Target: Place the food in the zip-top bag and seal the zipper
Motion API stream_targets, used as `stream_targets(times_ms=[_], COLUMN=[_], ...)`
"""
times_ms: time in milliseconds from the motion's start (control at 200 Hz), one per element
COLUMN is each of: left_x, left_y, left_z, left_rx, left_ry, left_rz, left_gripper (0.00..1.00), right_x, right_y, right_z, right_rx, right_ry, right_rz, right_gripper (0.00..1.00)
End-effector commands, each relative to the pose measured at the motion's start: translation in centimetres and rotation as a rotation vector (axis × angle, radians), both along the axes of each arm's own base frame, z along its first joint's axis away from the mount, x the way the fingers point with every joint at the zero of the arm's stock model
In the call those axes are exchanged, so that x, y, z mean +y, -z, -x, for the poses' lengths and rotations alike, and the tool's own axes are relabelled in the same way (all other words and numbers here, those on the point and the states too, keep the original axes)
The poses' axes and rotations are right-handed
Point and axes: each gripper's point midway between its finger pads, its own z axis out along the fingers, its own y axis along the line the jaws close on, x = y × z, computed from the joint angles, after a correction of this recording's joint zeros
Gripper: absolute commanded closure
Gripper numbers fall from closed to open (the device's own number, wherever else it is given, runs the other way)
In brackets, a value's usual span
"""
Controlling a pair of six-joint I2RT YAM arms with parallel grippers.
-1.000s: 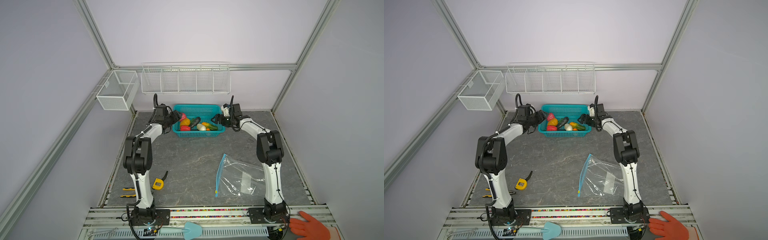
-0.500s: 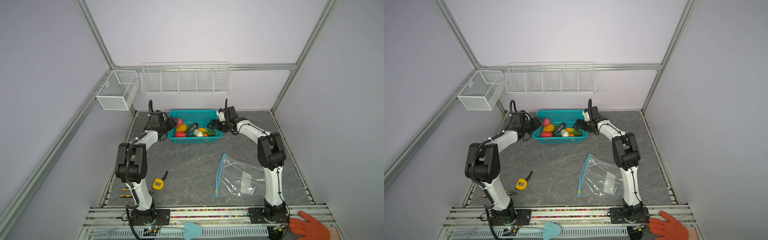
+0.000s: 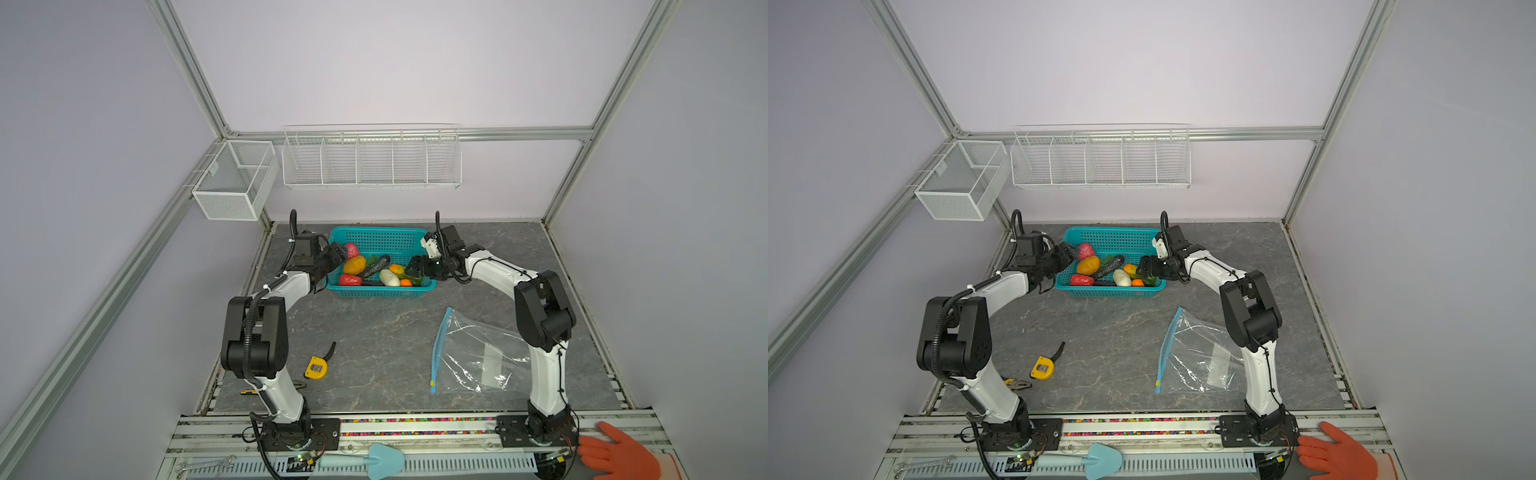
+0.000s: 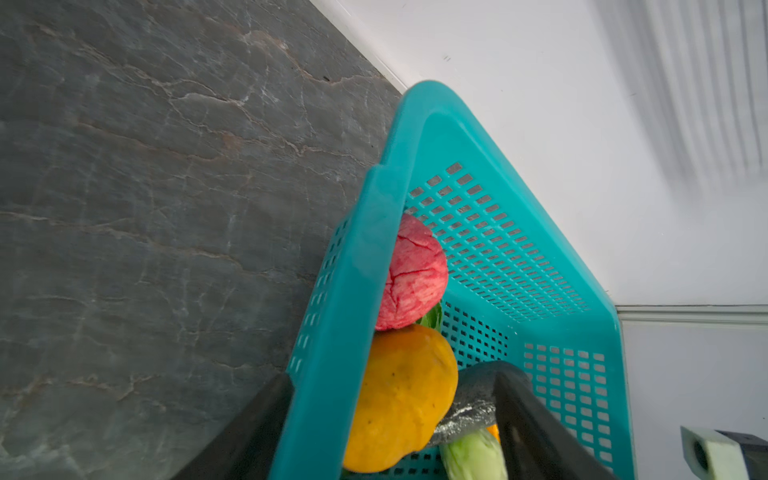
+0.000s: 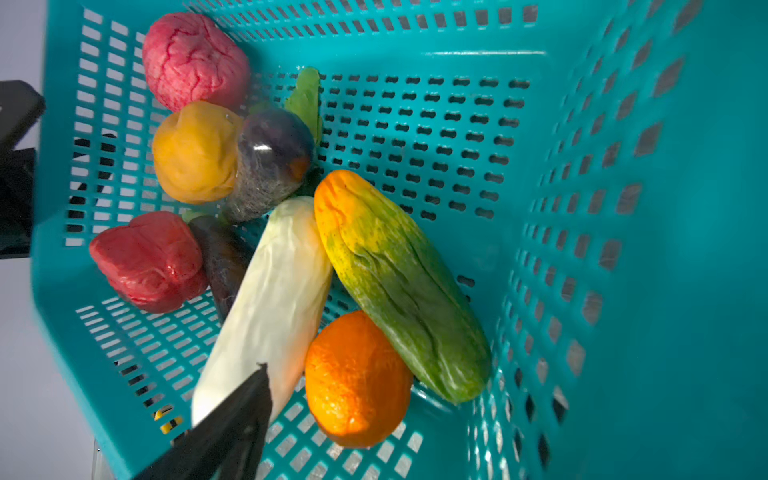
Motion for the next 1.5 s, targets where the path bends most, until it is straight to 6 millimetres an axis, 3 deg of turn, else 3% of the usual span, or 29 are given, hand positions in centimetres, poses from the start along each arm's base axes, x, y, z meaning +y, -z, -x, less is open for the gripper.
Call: stream_targets(times_ms=[0, 230, 365, 515, 705, 815, 965, 1170, 1264, 1379, 1494], left_x=[-1.2, 0.8, 1.6, 0.8, -0.3, -1.8, -4.1, -7.8, -10.1, -11.6, -12.2], left_y=[-1.9, -4.6, -6.6, -7.8, -7.1, -8.1, -8.6, -7.1, -6.7, -6.8, -6.6], left_z=[0.0, 0.2, 1.2, 2.8, 3.6, 5.2, 9.0, 15.0, 17.1, 17.5, 17.0], left_rx=[-0.061, -0.145, -0.185, -0.22, -0.191, -0.189, -0.16, -0.09, -0.087, -0.112, -0.121], left_ry=[0.021, -0.018, -0.049, -0.052, -0.016, 0.048, 0.127, 0.239, 0.3, 0.332, 0.334], left_rz=[0.04, -0.067, -0.1, -0.108, -0.095, -0.091, -0.082, -0.086, -0.063, -0.055, -0.032], left_gripper=[0.24, 0.21, 0.2, 0.18, 0.17, 0.17, 0.17, 0.13, 0.13, 0.13, 0.13], right_x=[1.8, -1.8, -4.4, -6.7, -6.8, -8.2, -11.2, -13.4, -15.8, -19.8, -20.9], right_y=[-3.4, -4.6, -7.0, -8.7, -8.6, -9.8, -9.3, -8.8, -8.1, -6.0, -5.2], right_z=[0.9, -0.7, -1.1, -0.1, 1.0, 3.8, 8.8, 15.7, 18.7, 22.5, 24.9], right_rx=[-0.054, -0.079, -0.14, -0.151, -0.131, -0.154, -0.083, 0.001, 0.048, 0.152, 0.191], right_ry=[-0.061, 0.008, 0.084, 0.185, 0.217, 0.234, 0.277, 0.291, 0.379, 0.514, 0.585], right_rz=[-0.07, 0.078, 0.134, 0.166, 0.129, 0.142, 0.221, 0.229, 0.296, 0.399, 0.345], right_gripper=[0.09, 0.03, 0.01, 0.0, 0.0, 0.0, 0.04, 0.05, 0.08, 0.11, 0.12])
